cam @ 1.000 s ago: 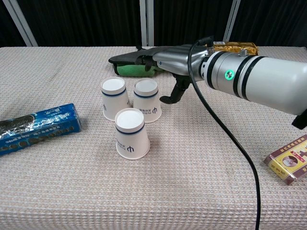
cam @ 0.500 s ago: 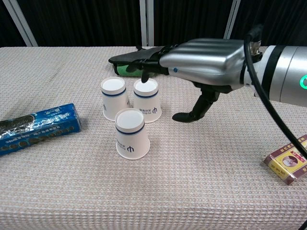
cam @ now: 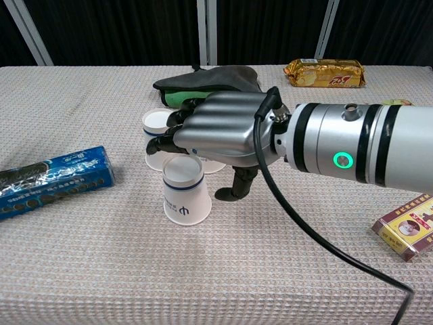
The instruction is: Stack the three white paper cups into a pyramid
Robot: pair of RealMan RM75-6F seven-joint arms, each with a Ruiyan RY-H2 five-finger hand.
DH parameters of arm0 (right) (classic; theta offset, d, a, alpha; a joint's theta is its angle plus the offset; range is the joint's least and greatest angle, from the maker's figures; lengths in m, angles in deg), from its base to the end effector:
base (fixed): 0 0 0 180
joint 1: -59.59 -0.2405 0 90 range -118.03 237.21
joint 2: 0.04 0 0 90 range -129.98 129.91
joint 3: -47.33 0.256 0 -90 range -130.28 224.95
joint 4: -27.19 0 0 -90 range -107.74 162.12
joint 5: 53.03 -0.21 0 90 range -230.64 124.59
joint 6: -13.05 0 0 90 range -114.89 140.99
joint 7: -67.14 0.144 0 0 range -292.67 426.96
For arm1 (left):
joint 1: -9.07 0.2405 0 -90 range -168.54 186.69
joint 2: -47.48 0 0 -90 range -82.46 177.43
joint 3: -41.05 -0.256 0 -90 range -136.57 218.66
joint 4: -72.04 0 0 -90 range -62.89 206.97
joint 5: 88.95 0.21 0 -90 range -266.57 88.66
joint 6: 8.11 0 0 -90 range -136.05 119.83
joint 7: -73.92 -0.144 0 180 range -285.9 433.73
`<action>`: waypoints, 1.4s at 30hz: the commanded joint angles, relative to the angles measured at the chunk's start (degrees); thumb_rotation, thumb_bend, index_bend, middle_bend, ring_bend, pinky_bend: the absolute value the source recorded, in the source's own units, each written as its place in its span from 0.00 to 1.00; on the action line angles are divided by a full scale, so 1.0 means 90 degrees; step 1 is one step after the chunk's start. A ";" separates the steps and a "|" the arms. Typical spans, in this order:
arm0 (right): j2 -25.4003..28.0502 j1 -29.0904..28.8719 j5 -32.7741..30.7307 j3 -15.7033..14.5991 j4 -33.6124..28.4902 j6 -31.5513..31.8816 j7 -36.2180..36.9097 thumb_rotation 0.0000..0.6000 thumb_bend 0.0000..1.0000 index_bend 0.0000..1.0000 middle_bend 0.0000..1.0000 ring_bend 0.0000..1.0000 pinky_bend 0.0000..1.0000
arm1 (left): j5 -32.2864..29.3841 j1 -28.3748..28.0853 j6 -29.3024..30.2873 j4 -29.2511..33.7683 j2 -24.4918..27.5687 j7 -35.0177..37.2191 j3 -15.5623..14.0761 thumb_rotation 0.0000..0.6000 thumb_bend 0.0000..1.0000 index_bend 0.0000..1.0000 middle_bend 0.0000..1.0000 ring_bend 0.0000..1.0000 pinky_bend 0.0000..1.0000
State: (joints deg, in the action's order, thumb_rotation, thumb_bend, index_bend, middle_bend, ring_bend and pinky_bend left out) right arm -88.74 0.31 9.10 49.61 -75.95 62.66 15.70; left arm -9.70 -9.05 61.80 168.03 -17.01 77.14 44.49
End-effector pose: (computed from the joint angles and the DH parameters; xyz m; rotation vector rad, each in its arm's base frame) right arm -0.0308 -0.2653 -0.0570 2.4609 -0.2616 0.8066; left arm -0.2750 0.2460 0.1222 -1.5386 -1.1027 -0.9490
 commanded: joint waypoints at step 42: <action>0.0617 -0.0831 -0.1825 0.1260 0.0028 0.0386 0.0125 1.00 0.37 0.39 0.36 0.06 0.00 | 0.0076 0.0049 -0.0107 -0.0202 -0.0050 0.0280 -0.0058 1.00 0.10 0.13 0.18 0.13 0.20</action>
State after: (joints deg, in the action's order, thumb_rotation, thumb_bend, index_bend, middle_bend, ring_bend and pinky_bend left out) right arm -83.10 -5.98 -5.57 60.89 -76.39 66.47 17.80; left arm -8.99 -8.59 60.87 166.24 -17.46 79.62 43.99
